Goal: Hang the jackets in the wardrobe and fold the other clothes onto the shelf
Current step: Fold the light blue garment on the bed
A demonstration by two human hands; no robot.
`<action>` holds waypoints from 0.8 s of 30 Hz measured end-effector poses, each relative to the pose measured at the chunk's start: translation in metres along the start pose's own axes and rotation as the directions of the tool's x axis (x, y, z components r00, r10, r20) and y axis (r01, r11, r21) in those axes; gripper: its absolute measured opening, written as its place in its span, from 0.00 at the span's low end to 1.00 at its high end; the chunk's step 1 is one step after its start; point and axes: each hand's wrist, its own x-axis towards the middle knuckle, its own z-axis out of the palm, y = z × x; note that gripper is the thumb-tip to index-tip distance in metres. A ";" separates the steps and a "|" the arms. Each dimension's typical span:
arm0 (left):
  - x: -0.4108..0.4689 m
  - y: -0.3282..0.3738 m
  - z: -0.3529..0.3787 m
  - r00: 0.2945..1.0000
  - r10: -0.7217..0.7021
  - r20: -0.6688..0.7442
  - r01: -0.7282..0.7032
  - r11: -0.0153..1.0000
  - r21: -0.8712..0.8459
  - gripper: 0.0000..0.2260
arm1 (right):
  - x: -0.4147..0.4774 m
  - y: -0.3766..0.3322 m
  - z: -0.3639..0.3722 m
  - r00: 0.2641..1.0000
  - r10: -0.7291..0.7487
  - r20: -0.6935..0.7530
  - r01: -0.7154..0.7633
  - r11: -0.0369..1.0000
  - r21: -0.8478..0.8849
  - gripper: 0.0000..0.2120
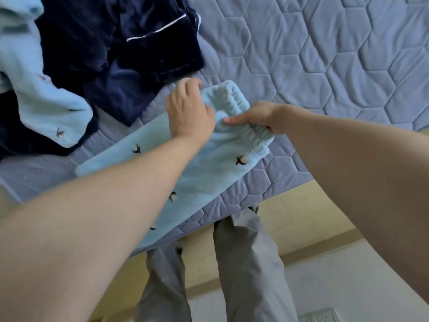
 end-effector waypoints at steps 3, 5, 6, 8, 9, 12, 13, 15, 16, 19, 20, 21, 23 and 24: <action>-0.071 -0.018 0.002 0.984 0.149 -0.094 -0.150 0.989 0.002 0.23 | 0.000 -0.003 0.004 1.000 0.002 0.020 -0.004 0.995 0.095 0.40; -0.111 -0.035 0.008 0.992 0.120 -0.033 -0.119 0.992 0.032 0.28 | -0.001 -0.002 0.006 0.999 -0.015 0.034 0.011 0.991 0.132 0.35; -0.125 -0.045 0.011 0.997 0.080 0.003 -0.080 0.995 0.064 0.33 | -0.003 -0.001 0.008 0.999 -0.040 0.034 0.035 0.989 0.142 0.31; -0.142 -0.063 0.017 0.995 -0.009 0.100 -0.003 0.993 0.116 0.43 | -0.006 -0.001 0.013 0.994 -0.108 0.012 0.106 0.986 0.130 0.28; -0.144 -0.070 0.021 0.987 -0.042 0.157 0.022 0.992 0.125 0.49 | -0.009 -0.001 0.016 0.990 -0.141 -0.011 0.141 0.984 0.106 0.28; -0.128 -0.083 0.035 0.953 -0.112 0.281 0.069 0.985 0.161 0.59 | -0.020 -0.001 0.027 0.973 -0.224 -0.062 0.228 0.972 0.058 0.26; -0.118 -0.085 0.040 0.944 -0.117 0.309 0.058 0.979 0.196 0.60 | -0.025 -0.001 0.033 0.967 -0.247 -0.068 0.250 0.967 0.052 0.24; -0.100 -0.090 0.050 0.923 -0.124 0.363 0.015 0.958 0.288 0.62 | -0.035 -0.001 0.051 0.946 -0.310 -0.093 0.310 0.951 -0.017 0.21; -0.093 -0.094 0.053 0.910 -0.130 0.393 -0.004 0.947 0.322 0.61 | -0.040 -0.003 0.062 0.929 -0.350 -0.118 0.345 0.937 -0.061 0.18; -0.085 -0.106 0.055 0.907 -0.077 0.413 -0.066 0.945 0.320 0.57 | -0.053 -0.010 0.096 0.882 -0.421 -0.213 0.413 0.907 -0.084 0.15; -0.088 -0.110 0.052 0.913 -0.046 0.406 -0.083 0.952 0.294 0.56 | -0.059 -0.014 0.107 0.873 -0.427 -0.238 0.422 0.904 -0.073 0.14; -0.093 -0.115 0.047 0.920 -0.004 0.391 -0.103 0.962 0.253 0.55 | -0.065 -0.017 0.117 0.865 -0.430 -0.259 0.427 0.902 -0.067 0.14; -0.109 -0.131 0.040 0.950 0.084 0.300 -0.128 0.983 0.131 0.53 | -0.078 -0.024 0.135 0.851 -0.439 -0.288 0.434 0.897 -0.085 0.14; -0.120 -0.140 0.036 0.961 0.101 0.257 -0.126 0.989 0.082 0.52 | -0.085 -0.027 0.144 0.841 -0.450 -0.298 0.440 0.892 -0.107 0.15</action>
